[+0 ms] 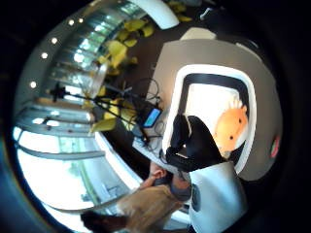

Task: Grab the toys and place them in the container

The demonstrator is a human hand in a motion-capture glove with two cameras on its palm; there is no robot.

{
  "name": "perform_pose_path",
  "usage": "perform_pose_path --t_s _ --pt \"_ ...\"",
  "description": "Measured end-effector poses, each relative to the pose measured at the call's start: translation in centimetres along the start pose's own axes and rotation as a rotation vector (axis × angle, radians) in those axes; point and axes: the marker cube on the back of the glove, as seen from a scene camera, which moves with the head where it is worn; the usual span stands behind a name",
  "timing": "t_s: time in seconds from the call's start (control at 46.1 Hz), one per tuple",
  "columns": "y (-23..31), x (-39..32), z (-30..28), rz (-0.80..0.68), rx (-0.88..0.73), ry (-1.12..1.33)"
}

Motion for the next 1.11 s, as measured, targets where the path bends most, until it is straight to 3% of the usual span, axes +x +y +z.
perform_pose_path --t_s 0.326,0.608,0.977,1.107 --pt "-0.1 -0.2 0.5 -0.071 0.008 0.019" --pt "2.3 3.6 0.9 -0.013 0.033 0.078" --pt "11.7 17.8 4.1 0.184 -0.021 0.174" --pt "15.4 21.8 5.6 0.251 -0.014 0.094"
